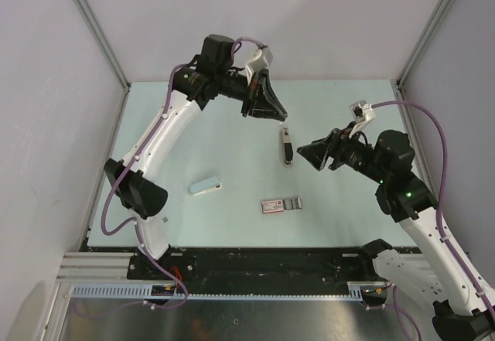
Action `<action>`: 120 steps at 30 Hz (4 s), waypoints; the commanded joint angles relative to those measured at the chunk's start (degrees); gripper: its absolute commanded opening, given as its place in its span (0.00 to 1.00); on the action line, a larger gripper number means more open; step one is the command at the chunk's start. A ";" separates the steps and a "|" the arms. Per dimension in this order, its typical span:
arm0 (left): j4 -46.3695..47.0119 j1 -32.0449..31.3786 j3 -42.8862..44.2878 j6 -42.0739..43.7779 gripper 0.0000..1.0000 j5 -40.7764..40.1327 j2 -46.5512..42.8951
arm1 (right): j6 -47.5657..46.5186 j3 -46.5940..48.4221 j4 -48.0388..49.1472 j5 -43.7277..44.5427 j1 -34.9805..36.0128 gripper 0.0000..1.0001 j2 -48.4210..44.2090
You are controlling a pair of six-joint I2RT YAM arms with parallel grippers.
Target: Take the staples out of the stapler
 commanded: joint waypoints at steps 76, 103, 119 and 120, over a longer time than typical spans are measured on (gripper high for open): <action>75.58 -3.67 -26.96 -79.47 0.15 -4.29 -9.42 | 15.46 4.52 26.43 -9.95 -2.19 0.38 6.33; 58.06 3.92 -34.76 -59.31 0.95 -13.45 -13.58 | 5.37 4.36 0.45 -0.03 -1.03 0.09 5.79; 26.28 3.98 -47.63 -10.81 0.86 -45.00 -18.58 | 6.67 -5.00 -15.64 30.49 15.72 0.09 15.84; 26.01 3.61 -48.45 -9.48 0.85 -45.52 -18.81 | 7.19 -5.67 -15.28 31.51 16.65 0.08 16.88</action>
